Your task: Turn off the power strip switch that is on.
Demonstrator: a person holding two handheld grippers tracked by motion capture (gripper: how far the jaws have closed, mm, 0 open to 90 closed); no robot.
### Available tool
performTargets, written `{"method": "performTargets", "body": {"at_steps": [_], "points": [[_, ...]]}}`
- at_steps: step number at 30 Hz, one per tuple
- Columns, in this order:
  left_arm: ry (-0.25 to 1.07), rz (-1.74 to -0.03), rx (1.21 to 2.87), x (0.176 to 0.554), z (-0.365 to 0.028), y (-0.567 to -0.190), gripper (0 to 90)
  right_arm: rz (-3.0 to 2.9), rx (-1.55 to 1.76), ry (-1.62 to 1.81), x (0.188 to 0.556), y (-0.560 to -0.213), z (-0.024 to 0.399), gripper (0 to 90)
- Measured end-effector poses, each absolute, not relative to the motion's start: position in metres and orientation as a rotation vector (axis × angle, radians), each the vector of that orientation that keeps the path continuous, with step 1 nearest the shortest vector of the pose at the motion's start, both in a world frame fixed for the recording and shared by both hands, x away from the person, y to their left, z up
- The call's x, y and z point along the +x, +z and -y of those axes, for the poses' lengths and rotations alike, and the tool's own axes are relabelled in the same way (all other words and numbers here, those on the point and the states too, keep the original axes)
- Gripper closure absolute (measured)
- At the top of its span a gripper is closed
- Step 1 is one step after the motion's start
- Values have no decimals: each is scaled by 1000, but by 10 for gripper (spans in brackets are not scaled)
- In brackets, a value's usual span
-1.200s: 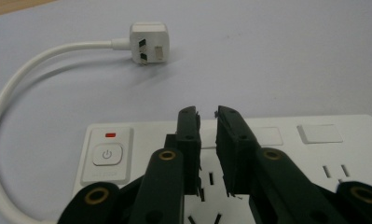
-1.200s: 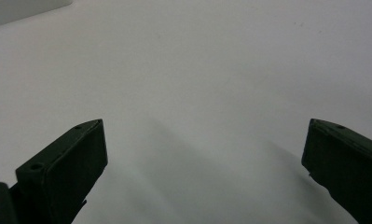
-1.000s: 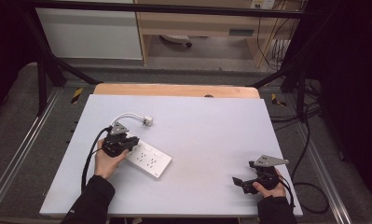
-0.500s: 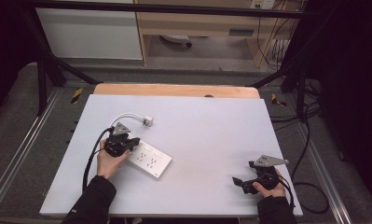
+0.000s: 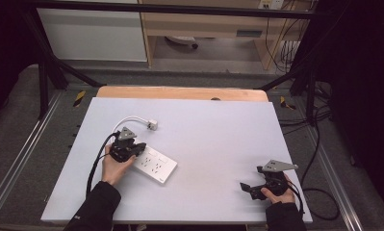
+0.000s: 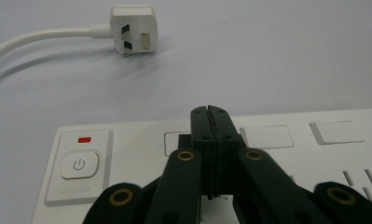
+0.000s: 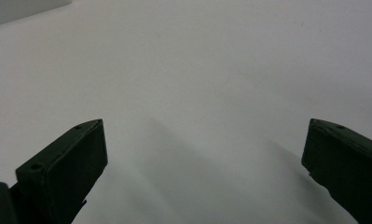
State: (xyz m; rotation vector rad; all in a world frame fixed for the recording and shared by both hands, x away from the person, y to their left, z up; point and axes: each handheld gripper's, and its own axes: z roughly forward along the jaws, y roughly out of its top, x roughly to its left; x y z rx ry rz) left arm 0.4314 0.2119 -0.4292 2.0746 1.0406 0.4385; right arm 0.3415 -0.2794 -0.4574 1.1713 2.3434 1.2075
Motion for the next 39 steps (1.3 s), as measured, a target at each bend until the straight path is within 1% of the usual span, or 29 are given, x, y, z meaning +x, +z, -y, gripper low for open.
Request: {"method": "performTargets", "body": {"at_steps": [39], "points": [[462, -1029, 2053, 428, -209, -432, 897, -2338, 1170, 1211, 341, -457, 280, 6]]}}
